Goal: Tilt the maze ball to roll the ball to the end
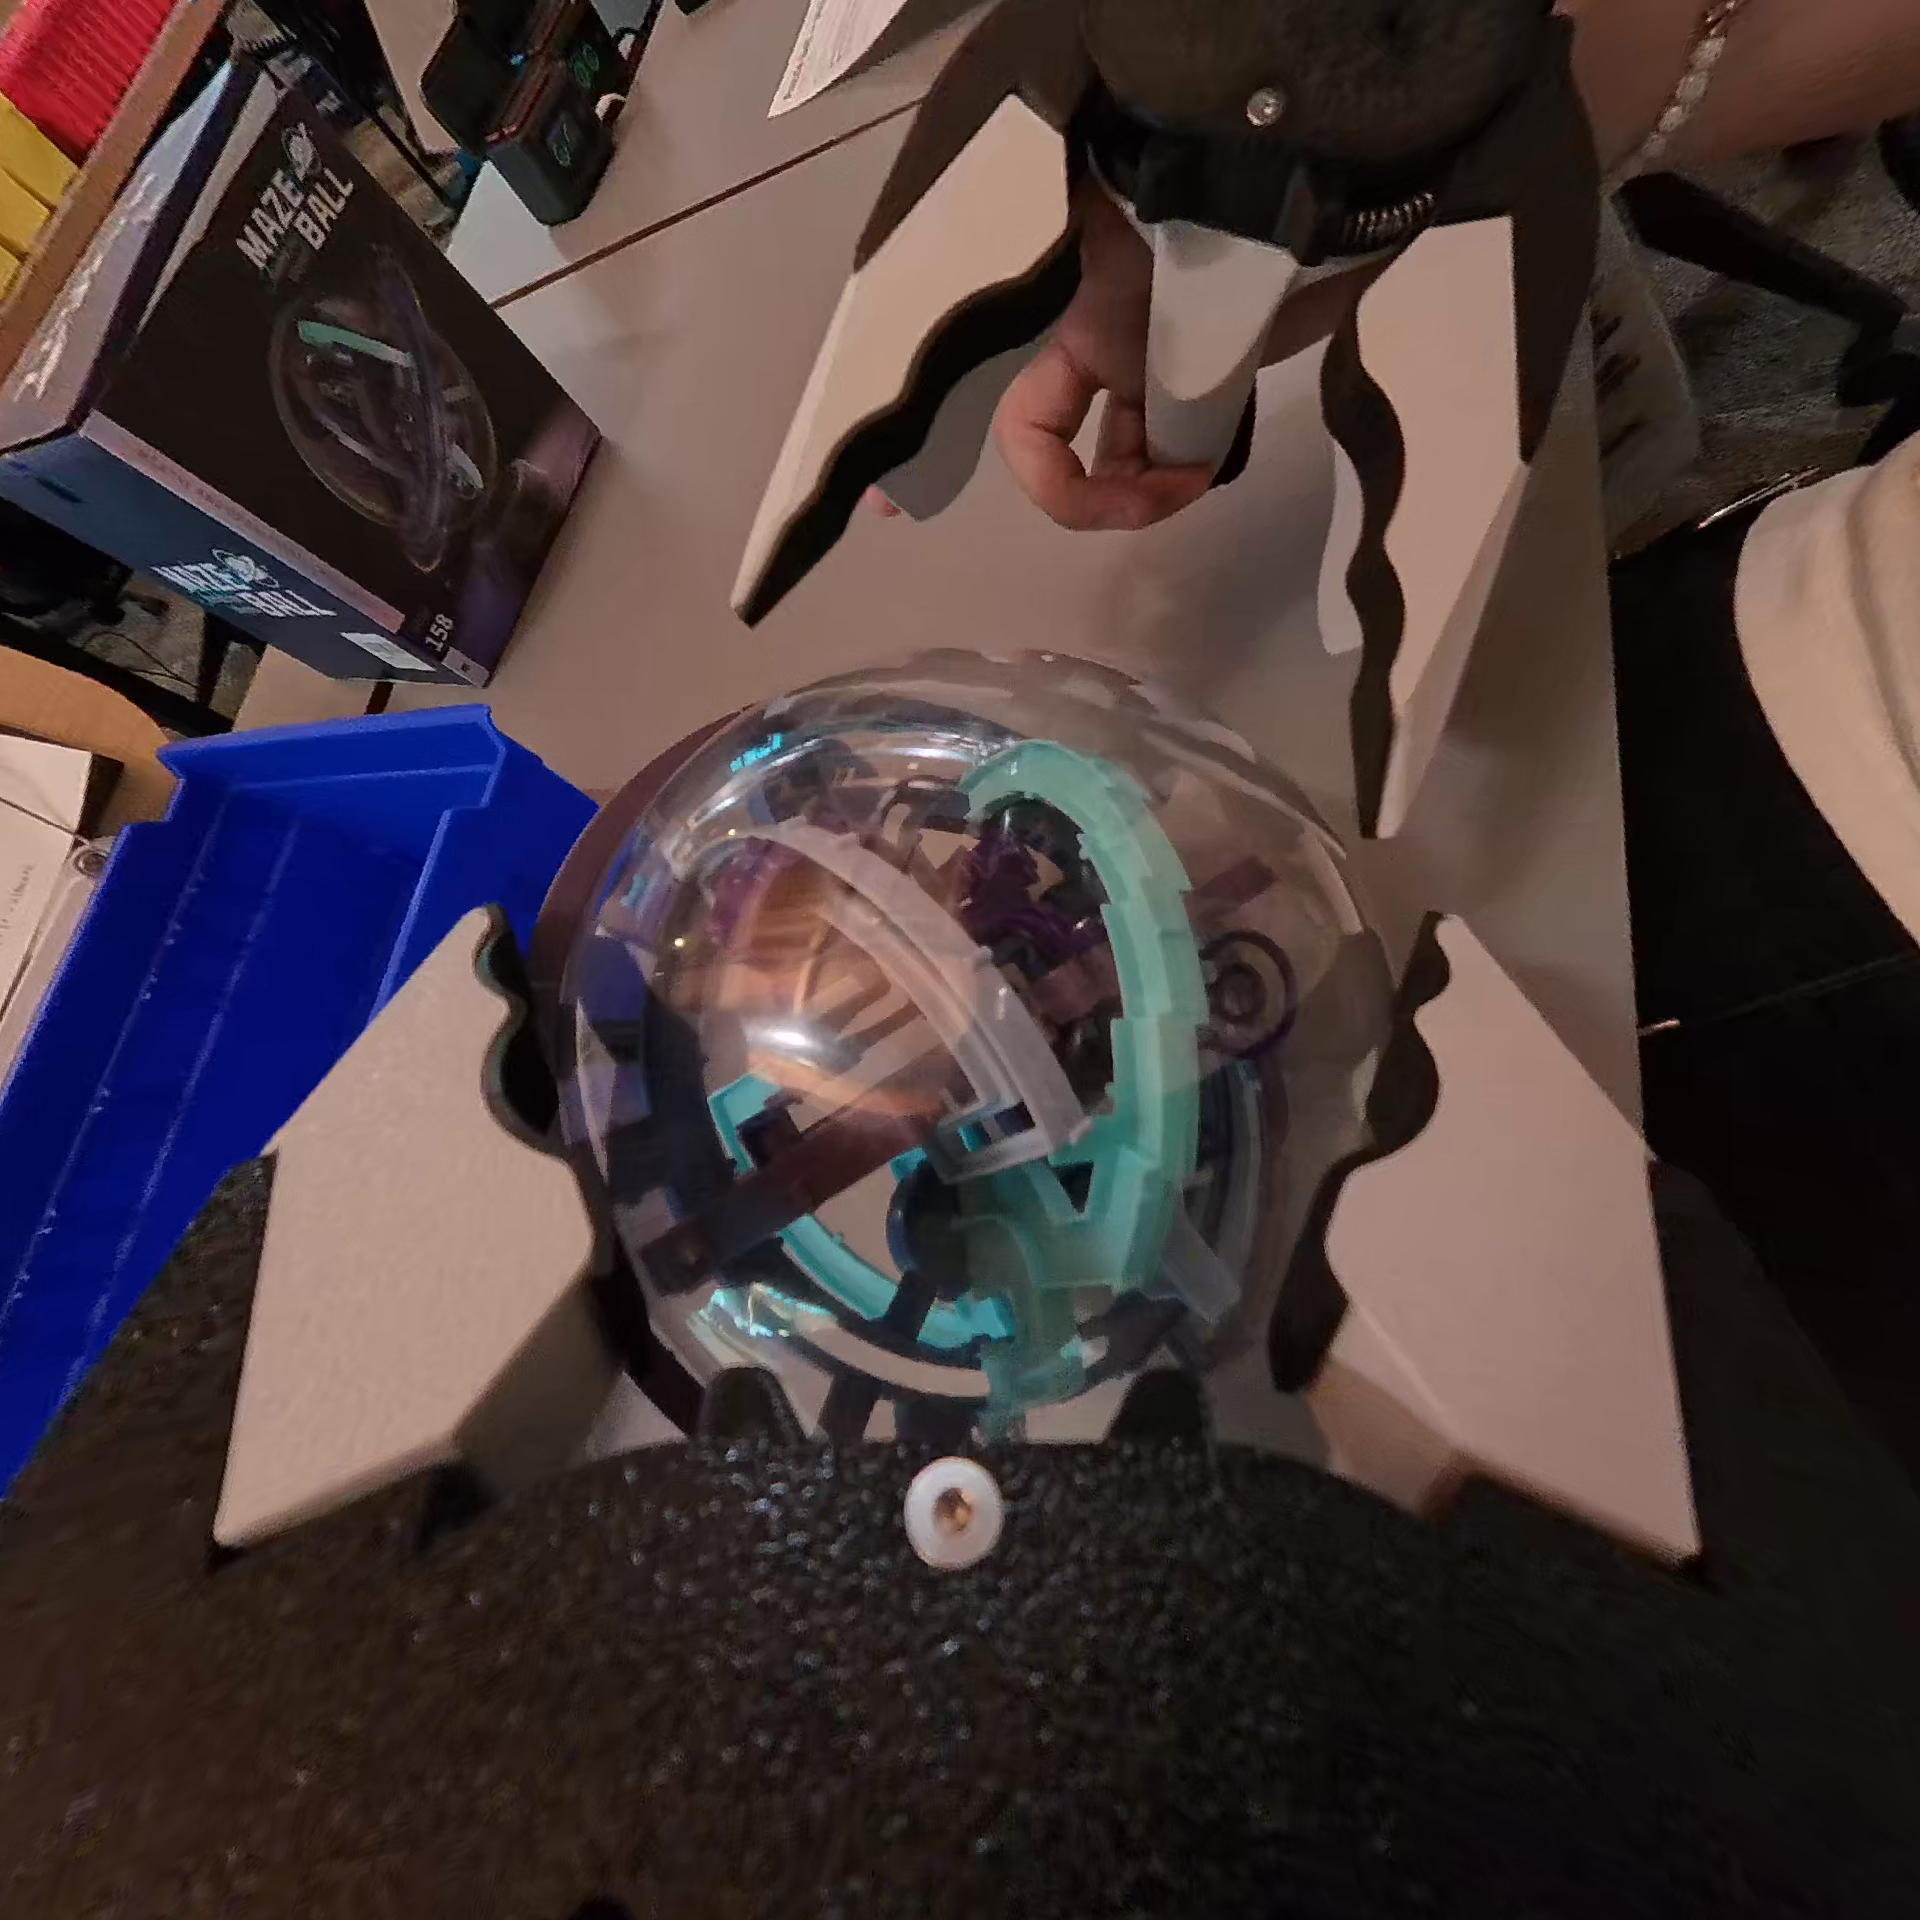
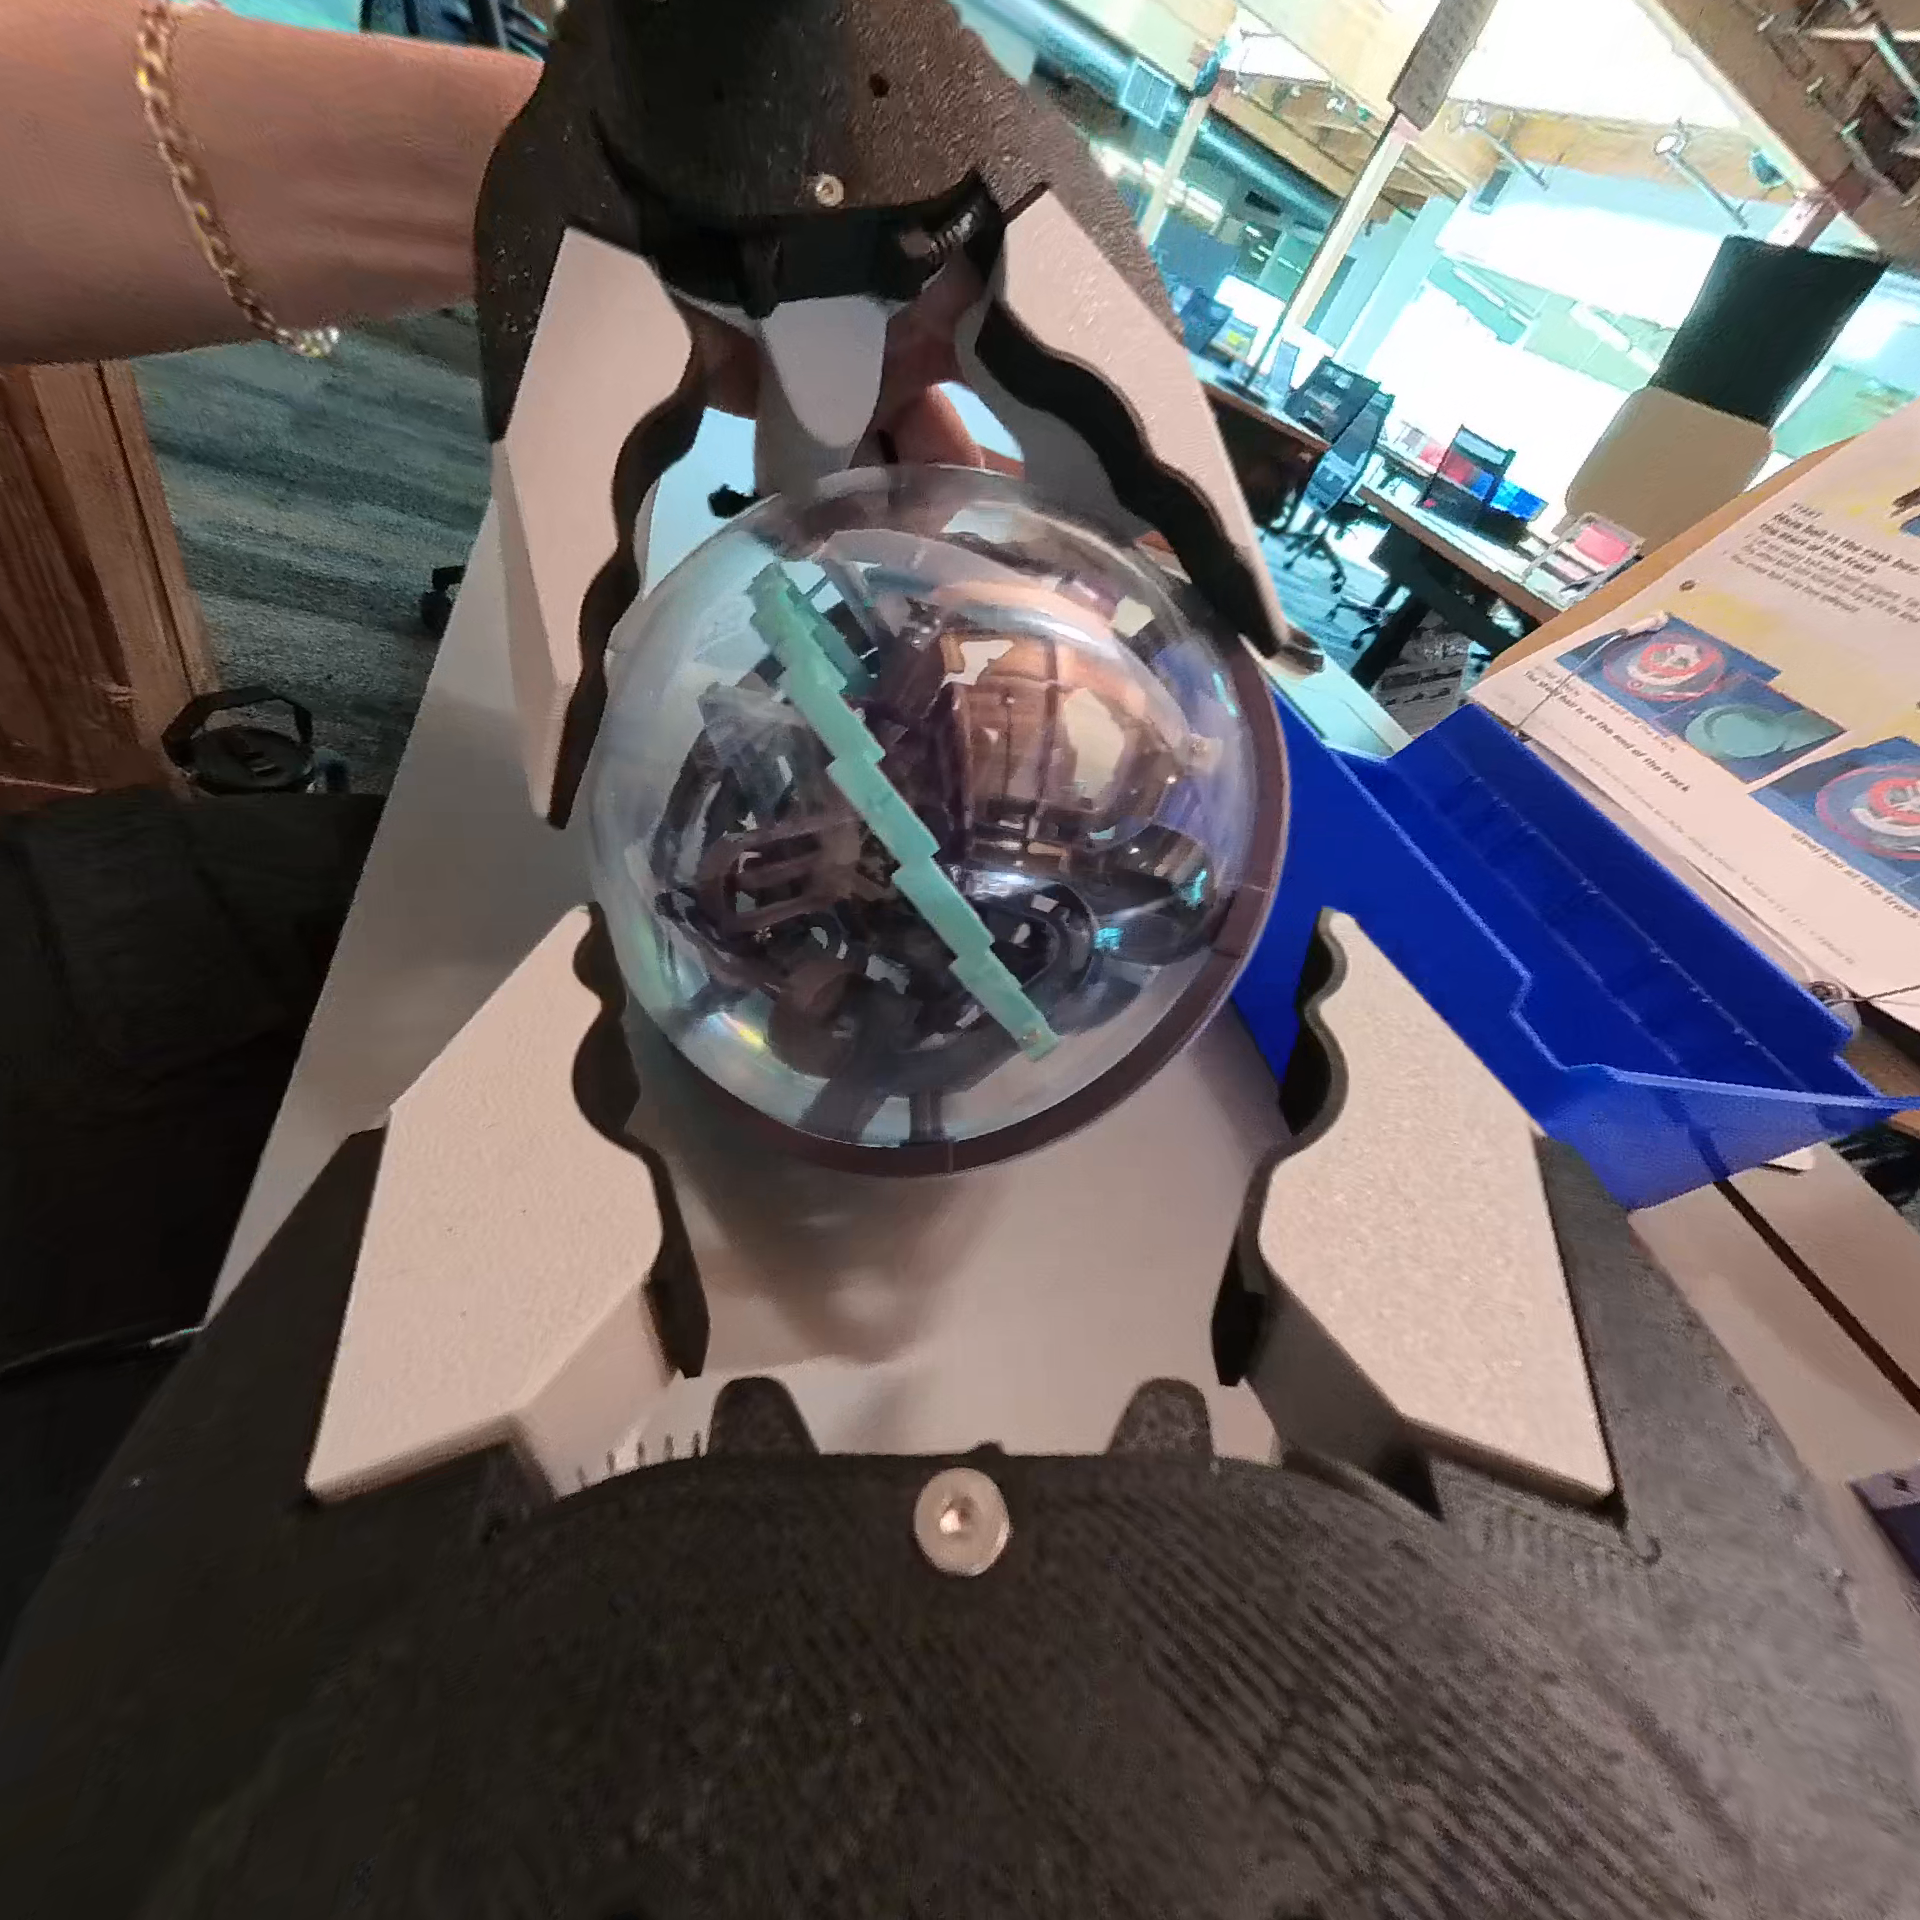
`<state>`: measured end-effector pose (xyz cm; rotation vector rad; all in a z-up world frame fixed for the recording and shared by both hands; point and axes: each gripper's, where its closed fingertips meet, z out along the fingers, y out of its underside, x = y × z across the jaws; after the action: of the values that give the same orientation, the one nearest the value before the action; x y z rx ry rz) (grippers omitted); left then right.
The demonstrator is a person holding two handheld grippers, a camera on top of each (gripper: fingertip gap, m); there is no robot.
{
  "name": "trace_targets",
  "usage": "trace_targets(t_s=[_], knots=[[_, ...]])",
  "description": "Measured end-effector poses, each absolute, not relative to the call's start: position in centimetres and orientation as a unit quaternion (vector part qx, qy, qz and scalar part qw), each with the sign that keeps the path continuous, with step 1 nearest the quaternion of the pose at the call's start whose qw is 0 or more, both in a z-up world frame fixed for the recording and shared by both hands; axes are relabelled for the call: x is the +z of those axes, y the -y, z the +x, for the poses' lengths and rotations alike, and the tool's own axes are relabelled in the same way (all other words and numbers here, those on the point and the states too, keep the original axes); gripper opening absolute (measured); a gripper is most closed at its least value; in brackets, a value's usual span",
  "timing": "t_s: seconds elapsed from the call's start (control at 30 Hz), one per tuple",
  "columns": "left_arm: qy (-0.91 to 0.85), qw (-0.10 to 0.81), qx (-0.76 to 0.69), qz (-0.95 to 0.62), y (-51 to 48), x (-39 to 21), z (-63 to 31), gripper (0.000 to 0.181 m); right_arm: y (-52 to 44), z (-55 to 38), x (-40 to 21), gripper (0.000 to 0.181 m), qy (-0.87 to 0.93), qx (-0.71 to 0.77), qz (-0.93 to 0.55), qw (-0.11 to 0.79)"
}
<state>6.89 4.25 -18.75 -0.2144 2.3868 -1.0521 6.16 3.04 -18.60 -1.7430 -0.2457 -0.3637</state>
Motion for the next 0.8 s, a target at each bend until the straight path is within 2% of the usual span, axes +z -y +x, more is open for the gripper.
trace_targets(t_s=[0.27, 0.4, 0.7, 0.77, 0.8], knots=[[-0.880, 0.296, -0.369, -0.047, -3.5, -18.8, 6.2, 0.156, -3.1, 6.4, -18.3, 0.133, 0.127, -0.144, -0.754, 0.628], [-0.877, 0.318, -0.360, -0.025, -3.1, -18.9, 5.8, 0.155, -3.4, 5.8, -17.4, 0.132, 0.132, -0.090, -0.746, 0.646], [-0.858, 0.360, -0.367, -0.018, -3.2, -18.8, 5.3, 0.154, -4.8, 5.0, -18.1, 0.136, 0.176, -0.054, -0.764, 0.619], [-0.853, 0.371, -0.366, -0.002, -3.2, -18.7, 5.0, 0.142, -5.2, 5.0, -18.2, 0.137, 0.182, -0.061, -0.768, 0.611], [-0.850, 0.383, -0.361, 0.001, -3.2, -18.8, 5.0, 0.144, -5.3, 5.0, -18.3, 0.138, 0.188, -0.067, -0.770, 0.606]])
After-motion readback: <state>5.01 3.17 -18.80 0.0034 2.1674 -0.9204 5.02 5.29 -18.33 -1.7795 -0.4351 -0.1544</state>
